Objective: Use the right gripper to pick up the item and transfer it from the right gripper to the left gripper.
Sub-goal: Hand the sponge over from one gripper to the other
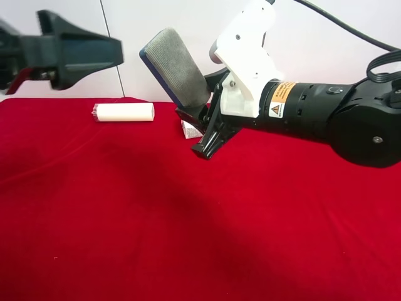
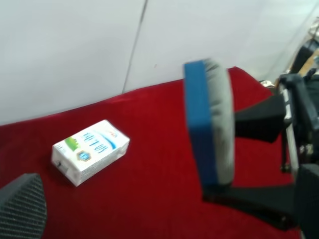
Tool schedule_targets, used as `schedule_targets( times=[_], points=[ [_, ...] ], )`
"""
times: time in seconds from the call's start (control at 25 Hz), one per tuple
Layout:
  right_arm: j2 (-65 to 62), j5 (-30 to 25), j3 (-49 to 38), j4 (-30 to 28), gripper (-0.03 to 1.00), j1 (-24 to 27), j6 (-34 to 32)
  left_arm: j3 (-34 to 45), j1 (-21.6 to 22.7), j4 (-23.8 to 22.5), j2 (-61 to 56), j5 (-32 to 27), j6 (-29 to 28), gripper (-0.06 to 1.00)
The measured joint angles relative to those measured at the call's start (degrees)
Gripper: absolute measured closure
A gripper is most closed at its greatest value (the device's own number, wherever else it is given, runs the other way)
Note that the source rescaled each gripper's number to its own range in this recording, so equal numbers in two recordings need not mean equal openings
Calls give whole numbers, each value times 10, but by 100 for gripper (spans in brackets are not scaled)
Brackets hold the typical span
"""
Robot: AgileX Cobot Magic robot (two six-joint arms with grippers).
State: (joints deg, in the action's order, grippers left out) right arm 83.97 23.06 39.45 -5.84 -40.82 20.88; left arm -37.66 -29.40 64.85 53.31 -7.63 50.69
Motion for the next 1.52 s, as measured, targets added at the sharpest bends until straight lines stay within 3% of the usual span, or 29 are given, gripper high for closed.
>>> schedule_targets(
  times=[0.84,1.52],
  points=[
    [0,0,0,0,93,0,0,-116,-13,22,172,-51,0,-6],
    [0,0,0,0,93,0,0,-147,-13,59,235,-82,21,-6]
  ],
)
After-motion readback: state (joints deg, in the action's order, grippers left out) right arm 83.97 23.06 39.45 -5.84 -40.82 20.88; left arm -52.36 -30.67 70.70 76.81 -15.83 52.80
